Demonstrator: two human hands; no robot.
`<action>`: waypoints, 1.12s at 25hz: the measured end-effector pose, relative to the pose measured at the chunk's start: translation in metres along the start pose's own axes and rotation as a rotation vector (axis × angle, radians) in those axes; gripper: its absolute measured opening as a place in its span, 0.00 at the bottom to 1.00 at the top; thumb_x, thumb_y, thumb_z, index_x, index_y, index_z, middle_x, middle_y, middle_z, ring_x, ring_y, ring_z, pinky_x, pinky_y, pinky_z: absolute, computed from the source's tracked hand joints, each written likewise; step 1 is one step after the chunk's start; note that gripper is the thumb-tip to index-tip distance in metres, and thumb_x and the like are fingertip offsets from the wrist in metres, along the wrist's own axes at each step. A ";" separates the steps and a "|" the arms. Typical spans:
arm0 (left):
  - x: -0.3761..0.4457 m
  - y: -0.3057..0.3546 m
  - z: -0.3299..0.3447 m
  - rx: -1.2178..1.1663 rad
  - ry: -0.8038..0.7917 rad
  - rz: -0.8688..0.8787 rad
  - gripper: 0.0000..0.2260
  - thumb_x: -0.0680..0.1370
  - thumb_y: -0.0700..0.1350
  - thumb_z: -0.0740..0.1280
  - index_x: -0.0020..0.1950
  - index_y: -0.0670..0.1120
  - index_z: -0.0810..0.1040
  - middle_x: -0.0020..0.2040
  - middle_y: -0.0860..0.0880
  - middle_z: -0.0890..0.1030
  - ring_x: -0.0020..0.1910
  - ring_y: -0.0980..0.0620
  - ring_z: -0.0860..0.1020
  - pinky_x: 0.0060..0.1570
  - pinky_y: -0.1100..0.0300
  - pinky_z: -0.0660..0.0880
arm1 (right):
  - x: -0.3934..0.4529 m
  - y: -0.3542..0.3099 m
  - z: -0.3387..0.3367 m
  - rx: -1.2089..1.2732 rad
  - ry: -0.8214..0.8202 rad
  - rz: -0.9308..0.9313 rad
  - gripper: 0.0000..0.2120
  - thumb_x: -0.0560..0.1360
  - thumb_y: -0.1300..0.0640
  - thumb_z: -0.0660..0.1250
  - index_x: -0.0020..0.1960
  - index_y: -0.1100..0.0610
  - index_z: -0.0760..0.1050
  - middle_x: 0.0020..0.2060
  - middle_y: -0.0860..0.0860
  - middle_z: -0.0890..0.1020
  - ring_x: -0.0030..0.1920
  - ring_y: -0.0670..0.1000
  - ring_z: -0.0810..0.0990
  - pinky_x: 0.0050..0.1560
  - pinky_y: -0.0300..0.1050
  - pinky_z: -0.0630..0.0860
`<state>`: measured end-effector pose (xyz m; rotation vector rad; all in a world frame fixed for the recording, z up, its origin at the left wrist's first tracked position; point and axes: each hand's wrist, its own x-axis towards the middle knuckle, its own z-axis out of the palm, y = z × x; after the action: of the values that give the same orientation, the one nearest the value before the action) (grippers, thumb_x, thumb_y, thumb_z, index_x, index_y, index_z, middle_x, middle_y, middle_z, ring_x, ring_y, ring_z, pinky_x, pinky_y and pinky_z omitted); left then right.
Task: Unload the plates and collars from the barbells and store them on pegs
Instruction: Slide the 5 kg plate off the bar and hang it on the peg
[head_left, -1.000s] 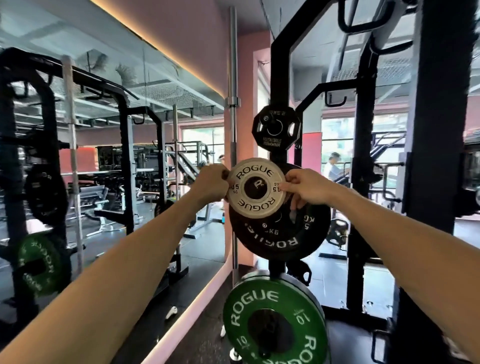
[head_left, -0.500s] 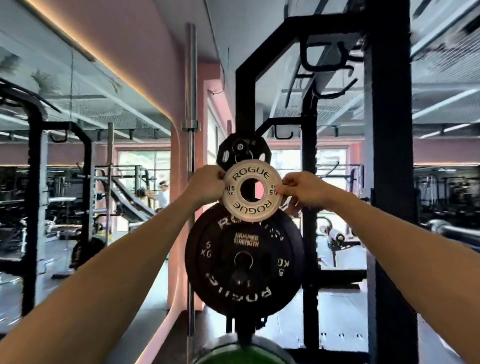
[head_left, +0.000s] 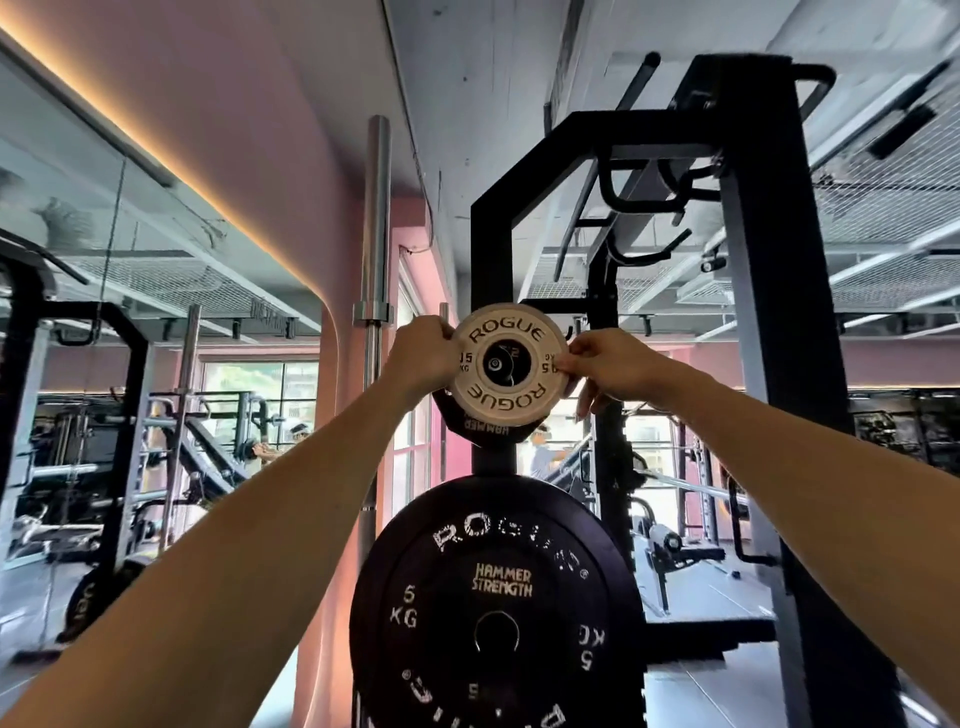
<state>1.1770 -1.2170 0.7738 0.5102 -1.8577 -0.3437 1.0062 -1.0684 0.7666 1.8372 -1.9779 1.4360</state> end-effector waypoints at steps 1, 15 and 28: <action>0.004 -0.005 0.004 -0.002 0.003 -0.004 0.06 0.78 0.40 0.64 0.51 0.40 0.78 0.48 0.43 0.80 0.42 0.49 0.78 0.32 0.61 0.74 | 0.006 0.003 0.003 0.003 0.006 0.005 0.09 0.81 0.57 0.62 0.52 0.65 0.73 0.42 0.65 0.83 0.25 0.53 0.80 0.24 0.41 0.75; 0.078 -0.085 0.067 0.221 0.058 0.050 0.11 0.78 0.49 0.69 0.52 0.41 0.79 0.48 0.45 0.80 0.50 0.44 0.79 0.42 0.58 0.68 | 0.095 0.067 0.046 -0.013 0.103 0.101 0.10 0.81 0.55 0.62 0.43 0.59 0.74 0.39 0.60 0.82 0.28 0.56 0.80 0.23 0.42 0.74; 0.119 -0.112 0.097 0.361 0.070 0.050 0.08 0.75 0.48 0.69 0.45 0.44 0.74 0.46 0.42 0.79 0.46 0.41 0.78 0.39 0.53 0.71 | 0.135 0.092 0.047 -0.112 0.153 0.124 0.16 0.74 0.53 0.71 0.32 0.62 0.78 0.23 0.52 0.81 0.21 0.47 0.79 0.21 0.38 0.74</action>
<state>1.0720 -1.3743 0.7856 0.7093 -1.8676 0.0467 0.9185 -1.2133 0.7727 1.5366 -2.0811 1.4187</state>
